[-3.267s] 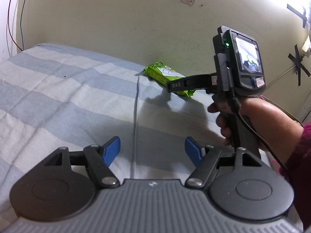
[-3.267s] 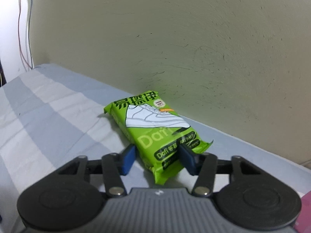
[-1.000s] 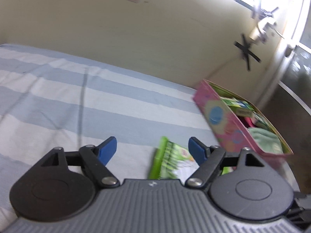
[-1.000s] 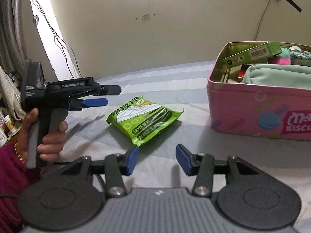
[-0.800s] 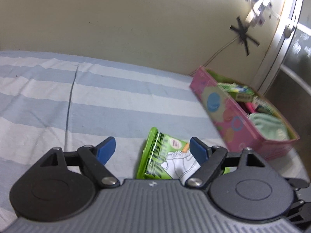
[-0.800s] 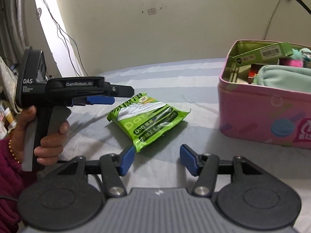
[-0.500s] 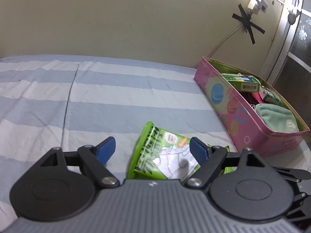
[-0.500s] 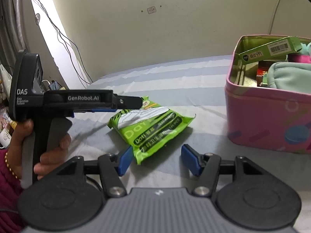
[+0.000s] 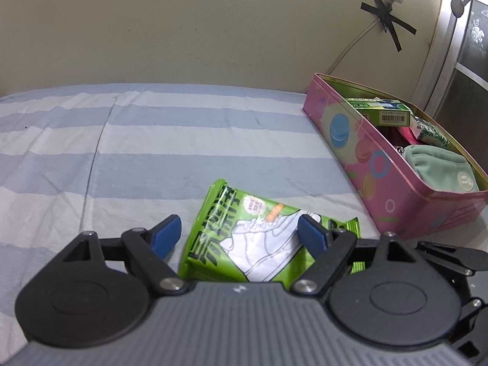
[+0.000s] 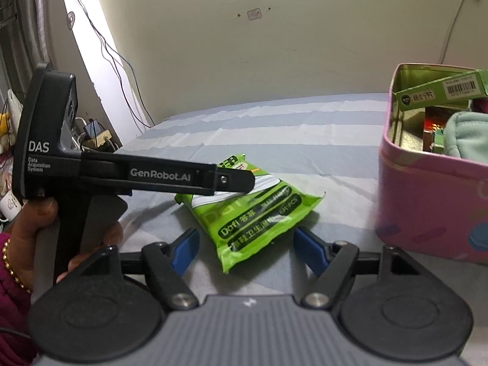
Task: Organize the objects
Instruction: 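Grasp the Dafi wipes packet with the left tool, then lift the wipes packet with the left tool and carry it over the tin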
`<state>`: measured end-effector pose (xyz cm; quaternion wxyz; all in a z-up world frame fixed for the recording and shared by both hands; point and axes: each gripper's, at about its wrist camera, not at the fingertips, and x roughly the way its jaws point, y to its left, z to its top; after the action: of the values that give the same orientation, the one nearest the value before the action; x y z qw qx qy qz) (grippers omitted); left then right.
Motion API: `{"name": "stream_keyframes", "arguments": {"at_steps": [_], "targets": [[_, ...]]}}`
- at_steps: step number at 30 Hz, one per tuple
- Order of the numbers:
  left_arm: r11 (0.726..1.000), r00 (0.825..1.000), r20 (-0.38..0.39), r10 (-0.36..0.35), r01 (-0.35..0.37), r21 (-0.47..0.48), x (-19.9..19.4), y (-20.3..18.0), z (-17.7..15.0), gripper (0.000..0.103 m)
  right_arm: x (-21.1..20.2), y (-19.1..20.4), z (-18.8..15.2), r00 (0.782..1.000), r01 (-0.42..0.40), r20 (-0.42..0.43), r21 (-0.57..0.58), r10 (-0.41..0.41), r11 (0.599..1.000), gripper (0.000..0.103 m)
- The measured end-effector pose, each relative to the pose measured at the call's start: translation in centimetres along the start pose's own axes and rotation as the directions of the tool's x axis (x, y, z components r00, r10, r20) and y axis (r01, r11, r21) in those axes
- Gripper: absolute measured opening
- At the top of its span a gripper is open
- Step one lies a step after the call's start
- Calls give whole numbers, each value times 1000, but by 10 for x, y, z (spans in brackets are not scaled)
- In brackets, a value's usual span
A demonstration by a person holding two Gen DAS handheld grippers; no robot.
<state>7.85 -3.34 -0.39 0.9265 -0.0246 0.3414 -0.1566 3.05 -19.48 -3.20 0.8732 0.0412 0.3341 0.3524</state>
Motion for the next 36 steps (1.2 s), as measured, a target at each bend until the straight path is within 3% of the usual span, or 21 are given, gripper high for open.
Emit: {"name": "stream_keyframes", "arguments": {"at_steps": [11,21,29,36], "targets": [[999,1000,1,-11,11,-48,0,2,-4,83,16,17,7,999,53,-4,-114,-54,992,79],[998,1000,10,-16,16,-54,-4,0,-7,74,15,21,5,998,68,14,-100,-67,993,65],[998,1000,8,-7,8,-62,-10,-5,-11,72,12,20,4,998,58,7,-117,-57,991,61],[996,999,2,-41,41,-82,-22,-16,-22,66,-8,26,-7,998,62,6,-159,-62,985,58]]}}
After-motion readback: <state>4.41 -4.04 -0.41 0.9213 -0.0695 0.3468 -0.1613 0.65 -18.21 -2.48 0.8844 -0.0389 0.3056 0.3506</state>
